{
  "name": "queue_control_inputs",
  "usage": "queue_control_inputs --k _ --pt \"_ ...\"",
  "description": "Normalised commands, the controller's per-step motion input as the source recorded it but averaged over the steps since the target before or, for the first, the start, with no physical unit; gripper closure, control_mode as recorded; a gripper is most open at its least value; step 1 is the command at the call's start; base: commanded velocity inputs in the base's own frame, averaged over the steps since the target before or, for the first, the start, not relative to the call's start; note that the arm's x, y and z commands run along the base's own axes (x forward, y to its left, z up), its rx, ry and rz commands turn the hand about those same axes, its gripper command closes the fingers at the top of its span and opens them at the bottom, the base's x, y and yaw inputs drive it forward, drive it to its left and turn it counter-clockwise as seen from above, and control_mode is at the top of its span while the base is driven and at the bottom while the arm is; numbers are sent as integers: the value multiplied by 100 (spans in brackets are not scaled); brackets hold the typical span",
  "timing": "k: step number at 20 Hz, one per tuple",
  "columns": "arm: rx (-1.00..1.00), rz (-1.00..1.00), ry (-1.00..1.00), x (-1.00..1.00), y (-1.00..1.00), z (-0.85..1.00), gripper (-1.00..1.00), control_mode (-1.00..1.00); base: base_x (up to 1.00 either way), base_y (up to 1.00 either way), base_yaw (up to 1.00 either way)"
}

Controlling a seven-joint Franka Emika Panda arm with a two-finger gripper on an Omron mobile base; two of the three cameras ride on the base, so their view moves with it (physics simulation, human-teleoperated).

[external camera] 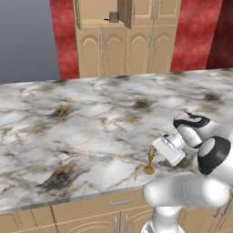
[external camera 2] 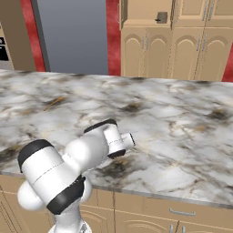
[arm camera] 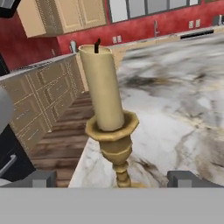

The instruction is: Pick the jar and candle from the dining table and place them in the open cabinet. Close the cabinet after placing the objects.

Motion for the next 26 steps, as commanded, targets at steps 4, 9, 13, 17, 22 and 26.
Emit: queue_control_inputs --k 4,9,13,17,22,26 --pt "0 0 0 6 0 -14 -100 -100 0 0 0" --pt "0 0 0 19 0 -13 -100 -100 0 0 0" --pt "0 0 0 11 0 -9 -100 -100 0 0 0" --pt "0 0 -1 0 4 -5 -100 -100 0 0 0" --pt "0 0 0 0 22 -2 -100 -100 0 0 0" --pt "0 0 0 0 26 -6 -100 -100 0 0 0"
